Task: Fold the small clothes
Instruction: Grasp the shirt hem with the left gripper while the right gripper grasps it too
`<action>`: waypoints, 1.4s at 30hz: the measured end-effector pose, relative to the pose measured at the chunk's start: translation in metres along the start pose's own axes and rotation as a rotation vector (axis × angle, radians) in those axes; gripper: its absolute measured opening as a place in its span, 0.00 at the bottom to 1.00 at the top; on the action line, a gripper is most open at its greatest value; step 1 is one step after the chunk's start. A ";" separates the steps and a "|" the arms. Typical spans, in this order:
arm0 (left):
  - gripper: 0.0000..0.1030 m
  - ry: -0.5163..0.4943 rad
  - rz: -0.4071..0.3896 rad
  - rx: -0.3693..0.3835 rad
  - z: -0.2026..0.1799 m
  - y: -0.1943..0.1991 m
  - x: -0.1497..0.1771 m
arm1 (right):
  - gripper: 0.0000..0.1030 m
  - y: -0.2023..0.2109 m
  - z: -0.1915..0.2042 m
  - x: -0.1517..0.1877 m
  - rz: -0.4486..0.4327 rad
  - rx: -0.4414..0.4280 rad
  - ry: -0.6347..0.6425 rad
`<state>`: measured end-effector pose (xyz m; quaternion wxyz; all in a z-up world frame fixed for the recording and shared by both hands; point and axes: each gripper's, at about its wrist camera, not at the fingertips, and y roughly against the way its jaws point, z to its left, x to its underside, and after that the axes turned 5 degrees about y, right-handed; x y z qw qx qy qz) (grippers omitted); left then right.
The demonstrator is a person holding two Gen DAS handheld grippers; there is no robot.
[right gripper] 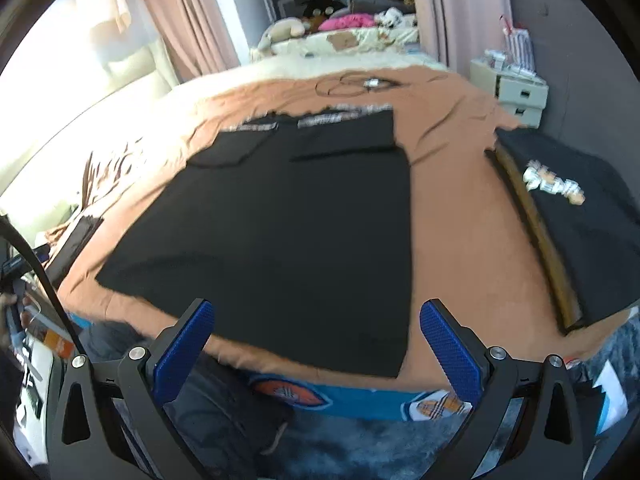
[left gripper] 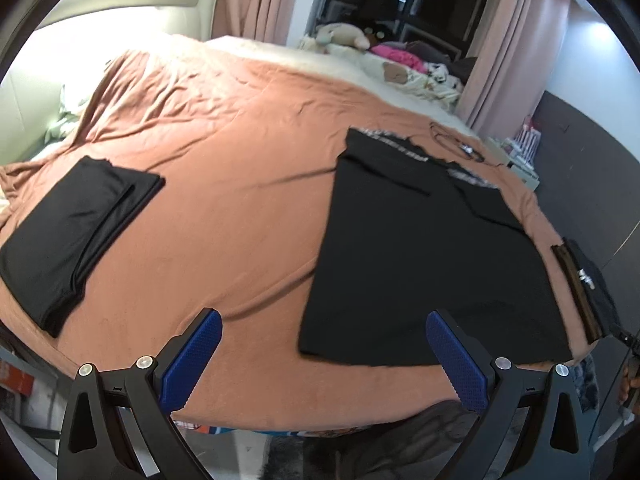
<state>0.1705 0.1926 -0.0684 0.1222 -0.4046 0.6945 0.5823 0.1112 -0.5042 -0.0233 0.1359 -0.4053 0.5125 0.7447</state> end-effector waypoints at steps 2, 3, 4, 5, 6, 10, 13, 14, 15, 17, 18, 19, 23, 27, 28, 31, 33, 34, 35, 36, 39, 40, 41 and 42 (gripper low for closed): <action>0.99 0.005 0.033 -0.004 0.005 -0.011 0.004 | 1.00 -0.009 -0.006 0.004 0.019 0.004 -0.014; 0.99 0.009 0.056 0.001 0.008 -0.017 0.007 | 1.00 -0.013 -0.010 0.006 0.025 0.012 -0.021; 0.99 0.011 0.074 0.004 0.009 -0.022 0.009 | 1.00 -0.016 -0.012 0.006 0.031 0.018 -0.029; 0.99 0.012 0.090 0.004 0.011 -0.027 0.011 | 1.00 -0.021 -0.016 0.008 0.042 0.018 -0.044; 0.97 0.013 0.104 0.004 0.013 -0.032 0.013 | 1.00 -0.024 -0.017 0.007 0.049 0.014 -0.054; 0.85 0.047 0.147 0.042 0.020 -0.051 0.020 | 1.00 -0.039 -0.018 0.007 0.065 0.003 -0.061; 0.66 0.098 0.197 0.052 0.030 -0.070 0.023 | 1.00 -0.046 -0.018 0.009 0.064 -0.023 -0.061; 0.61 0.116 0.213 0.060 0.033 -0.075 0.024 | 0.98 -0.050 -0.021 0.011 0.070 -0.034 -0.067; 0.59 0.133 0.228 0.069 0.035 -0.081 0.025 | 0.95 -0.055 -0.024 0.013 0.074 -0.041 -0.076; 0.58 0.154 0.244 0.077 0.038 -0.088 0.026 | 0.80 -0.062 -0.034 0.015 0.079 -0.051 -0.105; 0.57 0.161 0.247 0.082 0.039 -0.091 0.026 | 0.77 -0.065 -0.038 0.018 0.082 -0.051 -0.118; 0.55 0.170 0.252 0.091 0.039 -0.094 0.026 | 0.75 -0.069 -0.045 0.018 0.088 -0.050 -0.143; 0.44 0.194 0.287 0.107 0.040 -0.108 0.025 | 0.67 -0.075 -0.064 0.029 0.082 -0.070 -0.214; 0.39 0.224 0.309 0.121 0.042 -0.117 0.026 | 0.63 -0.082 -0.080 0.034 0.079 -0.120 -0.294; 0.39 0.231 0.312 0.128 0.043 -0.119 0.025 | 0.63 -0.083 -0.082 0.036 0.076 -0.138 -0.316; 0.38 0.267 0.331 0.152 0.046 -0.123 0.021 | 0.63 -0.083 -0.091 0.045 0.061 -0.173 -0.370; 0.33 0.286 0.345 0.172 0.048 -0.126 0.019 | 0.63 -0.083 -0.097 0.048 0.049 -0.196 -0.404; 0.33 0.292 0.350 0.178 0.049 -0.127 0.019 | 0.62 -0.082 -0.100 0.051 0.041 -0.208 -0.420; 0.32 0.296 0.353 0.185 0.050 -0.128 0.019 | 0.59 -0.084 -0.102 0.057 0.036 -0.213 -0.430; 0.32 0.299 0.355 0.191 0.050 -0.128 0.020 | 0.57 -0.083 -0.105 0.061 0.032 -0.216 -0.441; 0.32 0.321 0.360 0.219 0.054 -0.127 0.022 | 0.54 -0.083 -0.113 0.072 0.015 -0.248 -0.489; 0.32 0.330 0.361 0.226 0.055 -0.128 0.022 | 0.53 -0.083 -0.116 0.076 0.008 -0.279 -0.516; 0.31 0.336 0.361 0.231 0.056 -0.128 0.023 | 0.52 -0.084 -0.115 0.080 0.008 -0.304 -0.530; 0.30 0.337 0.361 0.232 0.057 -0.127 0.023 | 0.51 -0.085 -0.116 0.083 0.011 -0.324 -0.536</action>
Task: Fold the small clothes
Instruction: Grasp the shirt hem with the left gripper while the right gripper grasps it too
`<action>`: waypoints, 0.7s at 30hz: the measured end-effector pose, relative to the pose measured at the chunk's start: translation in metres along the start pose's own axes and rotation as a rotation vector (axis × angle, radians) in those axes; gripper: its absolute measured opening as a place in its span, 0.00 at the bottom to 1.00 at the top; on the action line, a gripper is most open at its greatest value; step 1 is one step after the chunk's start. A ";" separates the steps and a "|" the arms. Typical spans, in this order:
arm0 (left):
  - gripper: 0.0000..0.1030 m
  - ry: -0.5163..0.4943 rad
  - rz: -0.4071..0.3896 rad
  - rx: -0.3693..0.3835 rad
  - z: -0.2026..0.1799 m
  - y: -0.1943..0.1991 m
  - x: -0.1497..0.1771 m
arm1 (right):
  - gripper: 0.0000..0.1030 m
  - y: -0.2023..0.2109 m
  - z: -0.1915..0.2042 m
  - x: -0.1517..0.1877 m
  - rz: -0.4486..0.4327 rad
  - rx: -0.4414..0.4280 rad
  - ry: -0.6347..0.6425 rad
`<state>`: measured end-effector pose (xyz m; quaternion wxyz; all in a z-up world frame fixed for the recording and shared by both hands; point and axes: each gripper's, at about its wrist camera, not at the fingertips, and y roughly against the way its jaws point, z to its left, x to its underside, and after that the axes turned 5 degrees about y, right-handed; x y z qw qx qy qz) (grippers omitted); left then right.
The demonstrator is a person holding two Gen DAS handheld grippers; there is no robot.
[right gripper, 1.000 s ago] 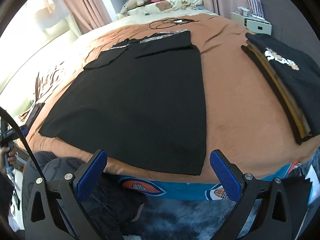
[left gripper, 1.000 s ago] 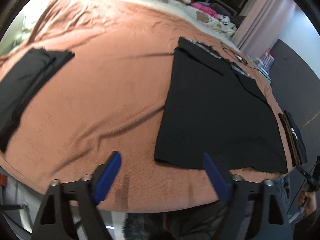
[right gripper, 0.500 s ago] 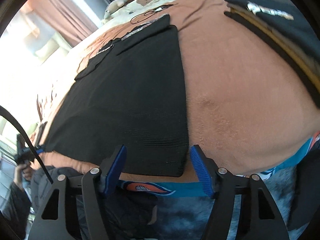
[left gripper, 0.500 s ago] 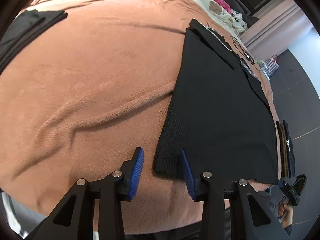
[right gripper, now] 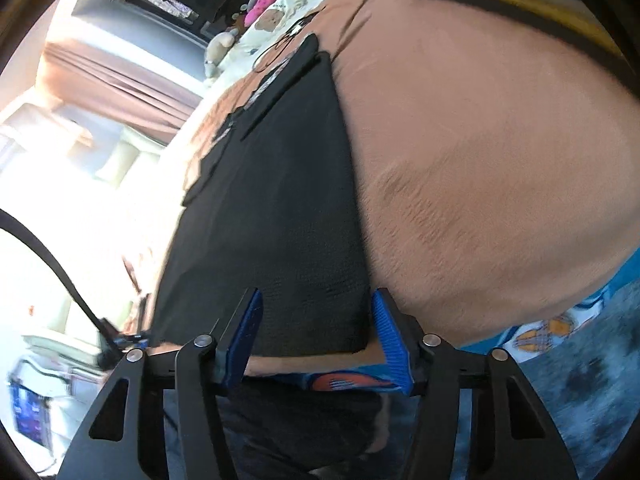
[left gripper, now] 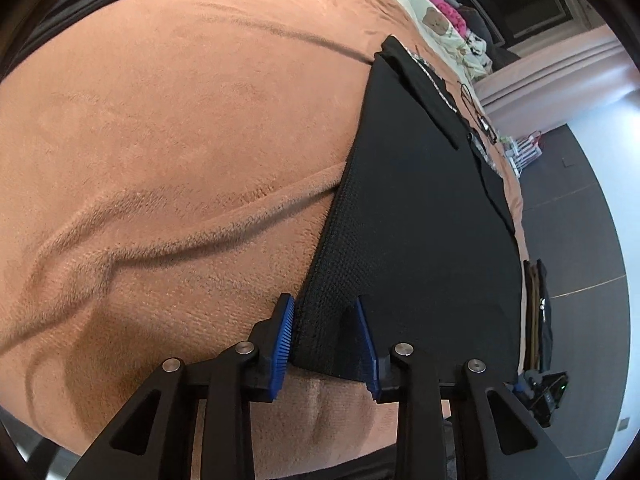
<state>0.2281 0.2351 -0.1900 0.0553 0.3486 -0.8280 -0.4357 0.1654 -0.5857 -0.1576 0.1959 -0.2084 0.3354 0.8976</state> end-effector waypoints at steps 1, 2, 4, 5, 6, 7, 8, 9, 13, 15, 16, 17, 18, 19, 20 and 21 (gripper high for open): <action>0.30 -0.003 0.001 0.000 0.000 0.001 0.001 | 0.51 -0.001 0.000 0.003 0.010 -0.015 -0.001; 0.30 -0.005 0.002 0.000 -0.001 0.000 0.001 | 0.51 -0.003 0.000 0.005 0.014 -0.020 0.003; 0.30 0.003 0.003 0.000 0.000 -0.001 0.000 | 0.51 -0.004 -0.002 0.008 0.013 -0.035 -0.002; 0.30 0.009 0.002 0.001 -0.001 -0.003 -0.002 | 0.51 -0.003 -0.005 0.008 0.006 -0.040 -0.011; 0.30 0.016 0.000 0.001 -0.001 -0.004 -0.003 | 0.51 -0.002 -0.009 0.007 -0.007 -0.058 -0.030; 0.30 0.017 -0.001 -0.001 -0.002 -0.006 -0.005 | 0.51 -0.003 -0.012 0.006 -0.015 -0.066 -0.041; 0.30 0.015 -0.004 -0.005 -0.004 -0.007 -0.005 | 0.51 -0.004 -0.014 0.004 -0.025 -0.074 -0.052; 0.30 0.013 -0.010 -0.006 -0.005 -0.008 -0.007 | 0.51 -0.005 -0.015 0.003 -0.033 -0.074 -0.059; 0.30 0.033 -0.036 0.004 -0.006 -0.012 -0.009 | 0.51 -0.011 -0.014 0.001 -0.053 -0.053 -0.079; 0.30 0.040 -0.046 0.007 -0.006 -0.013 -0.009 | 0.51 -0.013 -0.012 0.003 -0.063 -0.039 -0.088; 0.30 0.042 -0.048 0.009 -0.008 -0.014 -0.009 | 0.51 -0.014 -0.010 0.003 -0.072 -0.027 -0.089; 0.30 0.041 -0.049 0.013 -0.008 -0.014 -0.009 | 0.51 -0.013 -0.006 0.007 -0.077 -0.013 -0.086; 0.30 0.039 -0.049 0.014 -0.009 -0.014 -0.008 | 0.51 -0.015 -0.002 0.009 -0.084 0.001 -0.083; 0.30 0.035 -0.047 0.014 -0.011 -0.015 -0.008 | 0.45 -0.016 0.005 0.011 -0.090 0.011 -0.078; 0.28 0.030 -0.047 0.011 -0.012 -0.016 -0.008 | 0.39 -0.016 0.011 0.013 -0.093 0.015 -0.072; 0.18 0.023 -0.048 -0.006 -0.012 -0.015 -0.008 | 0.37 -0.016 0.015 0.015 -0.094 0.019 -0.070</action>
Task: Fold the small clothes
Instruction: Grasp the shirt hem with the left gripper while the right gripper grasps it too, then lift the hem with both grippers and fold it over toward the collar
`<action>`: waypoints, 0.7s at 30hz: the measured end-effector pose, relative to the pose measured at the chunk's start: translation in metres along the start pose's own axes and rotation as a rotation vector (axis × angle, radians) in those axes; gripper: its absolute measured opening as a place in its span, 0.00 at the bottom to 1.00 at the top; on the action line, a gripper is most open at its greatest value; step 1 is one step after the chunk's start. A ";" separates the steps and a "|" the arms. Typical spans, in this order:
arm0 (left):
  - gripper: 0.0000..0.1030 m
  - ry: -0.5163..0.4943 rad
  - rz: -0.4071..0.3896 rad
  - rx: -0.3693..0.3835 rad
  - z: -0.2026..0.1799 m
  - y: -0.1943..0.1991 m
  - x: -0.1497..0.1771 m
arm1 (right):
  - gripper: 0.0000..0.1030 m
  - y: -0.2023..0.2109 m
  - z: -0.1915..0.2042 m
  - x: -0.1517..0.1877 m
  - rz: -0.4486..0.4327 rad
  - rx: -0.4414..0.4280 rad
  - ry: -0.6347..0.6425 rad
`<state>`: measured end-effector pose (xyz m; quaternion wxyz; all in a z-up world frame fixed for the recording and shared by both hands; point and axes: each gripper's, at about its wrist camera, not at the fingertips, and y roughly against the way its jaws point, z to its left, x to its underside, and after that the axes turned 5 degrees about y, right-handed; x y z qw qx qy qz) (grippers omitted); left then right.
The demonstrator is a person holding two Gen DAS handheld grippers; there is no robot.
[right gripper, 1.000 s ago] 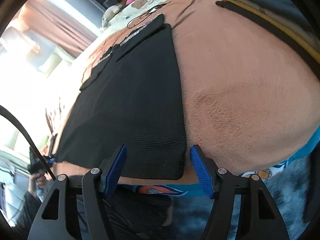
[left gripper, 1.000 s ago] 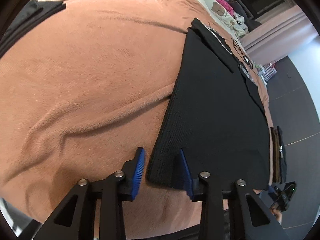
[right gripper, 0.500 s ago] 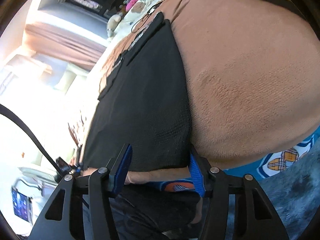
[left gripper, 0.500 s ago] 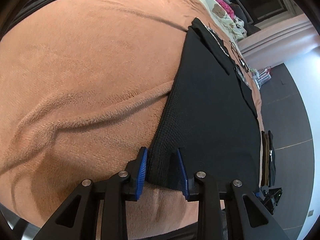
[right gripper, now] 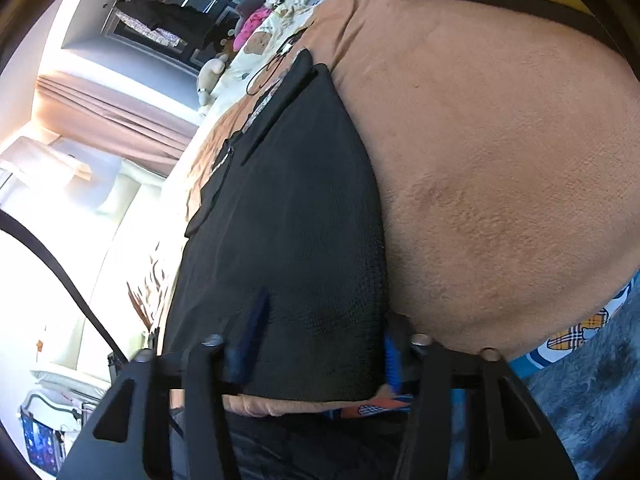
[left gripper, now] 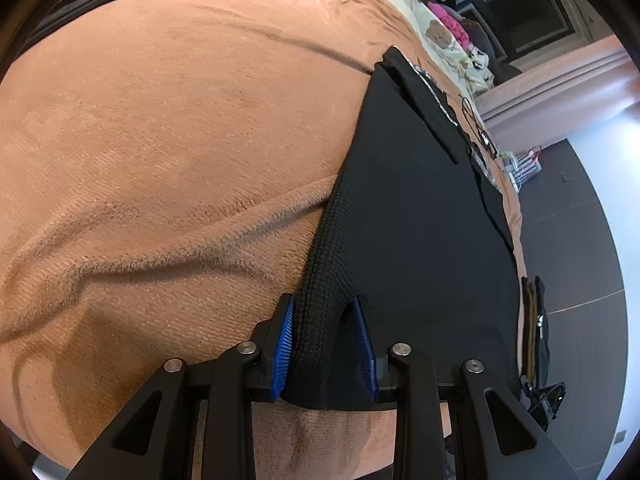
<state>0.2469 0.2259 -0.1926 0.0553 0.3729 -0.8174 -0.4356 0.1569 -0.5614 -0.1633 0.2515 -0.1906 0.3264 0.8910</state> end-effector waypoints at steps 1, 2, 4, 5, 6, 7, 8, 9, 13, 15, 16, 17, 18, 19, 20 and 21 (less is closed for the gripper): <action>0.13 -0.002 0.002 -0.013 0.000 -0.001 -0.001 | 0.31 -0.001 0.001 0.003 -0.004 0.003 -0.007; 0.09 0.003 0.005 -0.016 0.001 -0.001 -0.001 | 0.26 -0.002 0.004 0.004 -0.007 0.006 -0.013; 0.06 0.015 -0.003 0.000 0.004 0.001 -0.001 | 0.22 -0.005 0.008 0.005 -0.015 0.005 -0.027; 0.06 0.013 -0.010 0.001 0.004 0.002 -0.001 | 0.18 -0.004 0.009 0.005 -0.021 0.002 -0.031; 0.06 0.006 -0.021 -0.004 0.003 0.004 0.000 | 0.14 -0.002 0.011 0.006 -0.029 -0.001 -0.029; 0.05 0.001 -0.028 -0.007 0.002 0.005 0.001 | 0.08 0.000 0.014 0.006 -0.037 -0.004 -0.024; 0.05 0.000 -0.035 -0.008 0.002 0.006 0.002 | 0.05 0.002 0.015 0.007 -0.043 -0.001 -0.015; 0.05 0.004 -0.041 -0.003 0.002 0.007 0.002 | 0.04 0.004 0.018 0.007 -0.050 0.007 -0.004; 0.04 0.041 -0.084 0.067 0.007 0.021 0.004 | 0.03 0.015 0.029 0.010 -0.078 -0.001 0.013; 0.04 0.055 -0.112 0.089 0.009 0.031 0.004 | 0.03 0.019 0.032 0.012 -0.089 -0.003 0.013; 0.04 0.059 -0.118 0.094 0.009 0.035 0.003 | 0.03 0.023 0.035 0.014 -0.092 -0.007 0.017; 0.04 0.063 -0.124 0.106 0.009 0.039 0.003 | 0.03 0.024 0.035 0.016 -0.094 -0.010 0.020; 0.04 0.066 -0.133 0.121 0.009 0.044 0.003 | 0.03 0.027 0.038 0.017 -0.101 -0.016 0.024; 0.04 0.067 -0.140 0.131 0.008 0.048 0.004 | 0.02 0.030 0.040 0.018 -0.106 -0.021 0.029; 0.04 0.069 -0.148 0.144 0.008 0.053 0.004 | 0.02 0.030 0.040 0.019 -0.110 -0.024 0.032; 0.04 0.072 -0.156 0.158 0.008 0.058 0.005 | 0.02 0.033 0.044 0.021 -0.116 -0.032 0.037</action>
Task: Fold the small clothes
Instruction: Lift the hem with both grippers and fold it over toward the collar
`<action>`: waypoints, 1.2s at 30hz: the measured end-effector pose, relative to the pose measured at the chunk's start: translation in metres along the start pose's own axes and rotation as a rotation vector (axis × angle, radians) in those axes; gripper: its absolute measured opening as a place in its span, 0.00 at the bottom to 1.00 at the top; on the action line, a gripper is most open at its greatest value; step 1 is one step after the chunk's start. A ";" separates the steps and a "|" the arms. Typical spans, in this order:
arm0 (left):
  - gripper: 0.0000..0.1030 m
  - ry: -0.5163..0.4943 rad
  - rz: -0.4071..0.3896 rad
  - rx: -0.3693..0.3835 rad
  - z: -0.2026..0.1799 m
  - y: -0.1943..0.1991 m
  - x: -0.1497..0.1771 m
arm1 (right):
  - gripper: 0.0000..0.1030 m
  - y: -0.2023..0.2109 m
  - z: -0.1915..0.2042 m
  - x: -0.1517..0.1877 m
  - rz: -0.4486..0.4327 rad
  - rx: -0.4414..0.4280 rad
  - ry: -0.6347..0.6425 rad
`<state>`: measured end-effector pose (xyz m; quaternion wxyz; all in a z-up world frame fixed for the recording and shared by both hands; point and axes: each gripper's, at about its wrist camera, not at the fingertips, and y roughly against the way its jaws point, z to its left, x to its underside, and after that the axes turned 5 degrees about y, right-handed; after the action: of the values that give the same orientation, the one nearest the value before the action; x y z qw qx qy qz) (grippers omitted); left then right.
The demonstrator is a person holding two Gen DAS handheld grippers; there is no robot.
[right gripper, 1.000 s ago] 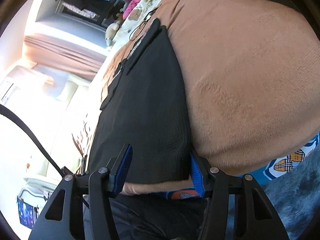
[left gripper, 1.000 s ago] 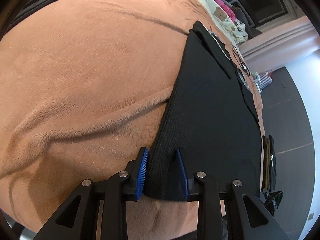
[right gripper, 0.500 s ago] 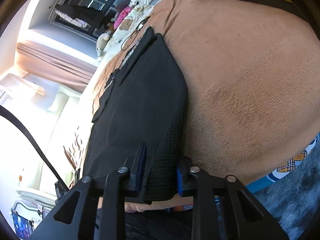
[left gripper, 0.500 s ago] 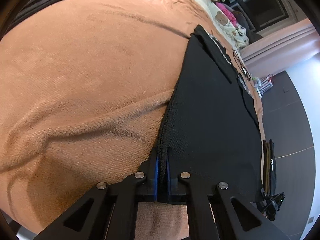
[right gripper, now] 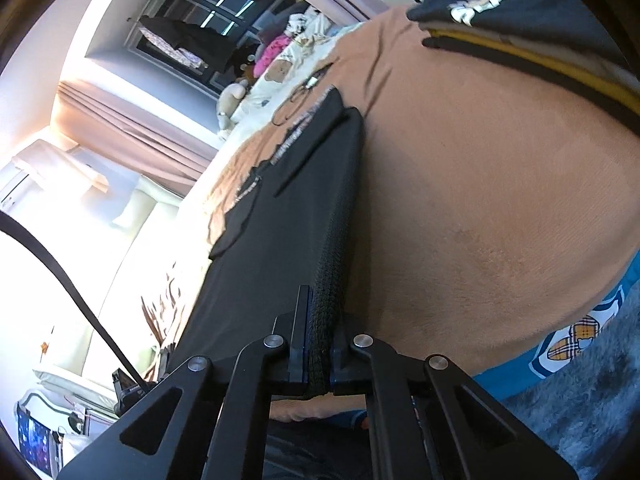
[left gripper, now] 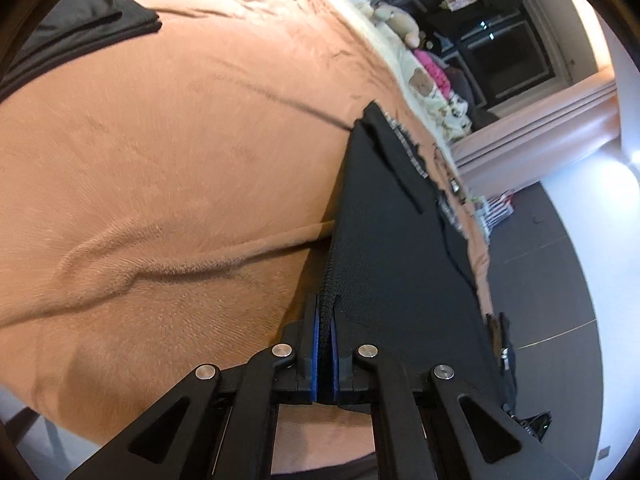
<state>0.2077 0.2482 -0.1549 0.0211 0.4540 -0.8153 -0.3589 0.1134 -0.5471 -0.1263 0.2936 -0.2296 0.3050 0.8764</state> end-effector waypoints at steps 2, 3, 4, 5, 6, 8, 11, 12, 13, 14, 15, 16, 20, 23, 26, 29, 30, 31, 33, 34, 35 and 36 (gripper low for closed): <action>0.04 0.006 -0.016 0.022 -0.002 0.010 0.000 | 0.02 0.002 0.000 0.001 -0.007 -0.012 0.005; 0.04 0.009 -0.025 0.036 -0.002 0.016 0.000 | 0.02 0.005 0.004 0.002 -0.010 -0.019 0.010; 0.04 0.011 -0.031 0.045 -0.003 0.020 0.000 | 0.02 0.008 0.004 0.003 -0.011 -0.023 0.015; 0.04 0.014 -0.039 0.055 -0.002 0.026 0.000 | 0.02 0.008 0.005 0.004 -0.014 -0.025 0.017; 0.04 0.023 -0.049 0.072 0.001 0.034 0.001 | 0.02 0.011 0.009 0.005 -0.019 -0.032 0.024; 0.04 0.038 -0.067 0.105 0.005 0.047 0.004 | 0.02 0.018 0.014 0.007 -0.029 -0.050 0.036; 0.04 0.043 -0.095 0.147 0.006 0.066 0.009 | 0.02 0.028 0.018 0.012 -0.037 -0.066 0.053; 0.04 0.044 -0.102 0.159 0.005 0.071 0.010 | 0.02 0.030 0.021 0.014 -0.035 -0.070 0.054; 0.04 0.048 -0.112 0.177 0.006 0.078 0.013 | 0.02 0.033 0.021 0.015 -0.034 -0.073 0.057; 0.04 0.050 -0.121 0.188 0.006 0.084 0.015 | 0.02 0.036 0.020 0.014 -0.033 -0.075 0.058; 0.04 0.049 -0.131 0.196 0.004 0.089 0.017 | 0.02 0.039 0.021 0.015 -0.032 -0.078 0.063; 0.04 0.049 -0.141 0.207 0.001 0.095 0.020 | 0.02 0.042 0.023 0.017 -0.032 -0.082 0.071; 0.04 0.040 -0.174 0.246 -0.004 0.121 0.030 | 0.02 0.049 0.025 0.016 -0.044 -0.098 0.072; 0.04 0.023 -0.196 0.270 -0.010 0.142 0.036 | 0.02 0.059 0.024 0.016 -0.068 -0.123 0.077; 0.04 -0.001 -0.220 0.298 -0.020 0.162 0.043 | 0.02 0.068 0.023 0.018 -0.089 -0.146 0.087; 0.04 -0.015 -0.245 0.325 -0.028 0.181 0.051 | 0.02 0.076 0.020 0.020 -0.105 -0.165 0.089; 0.04 -0.019 -0.252 0.333 -0.029 0.186 0.053 | 0.02 0.079 0.018 0.020 -0.112 -0.174 0.091; 0.04 -0.025 -0.258 0.343 -0.031 0.192 0.055 | 0.02 0.081 0.017 0.021 -0.119 -0.182 0.091; 0.04 -0.037 -0.272 0.353 -0.034 0.201 0.058 | 0.02 0.083 0.013 0.021 -0.128 -0.188 0.088; 0.04 -0.043 -0.283 0.359 -0.036 0.206 0.060 | 0.02 0.084 0.010 0.022 -0.130 -0.190 0.085; 0.04 -0.047 -0.290 0.368 -0.037 0.211 0.062 | 0.02 0.087 0.008 0.019 -0.130 -0.194 0.083; 0.04 -0.049 -0.297 0.376 -0.037 0.215 0.065 | 0.02 0.090 0.006 0.020 -0.131 -0.198 0.085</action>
<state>0.0273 0.2495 -0.0163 -0.1366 0.5560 -0.7923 -0.2109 0.0389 -0.5933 -0.0983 0.3129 -0.3136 0.2135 0.8707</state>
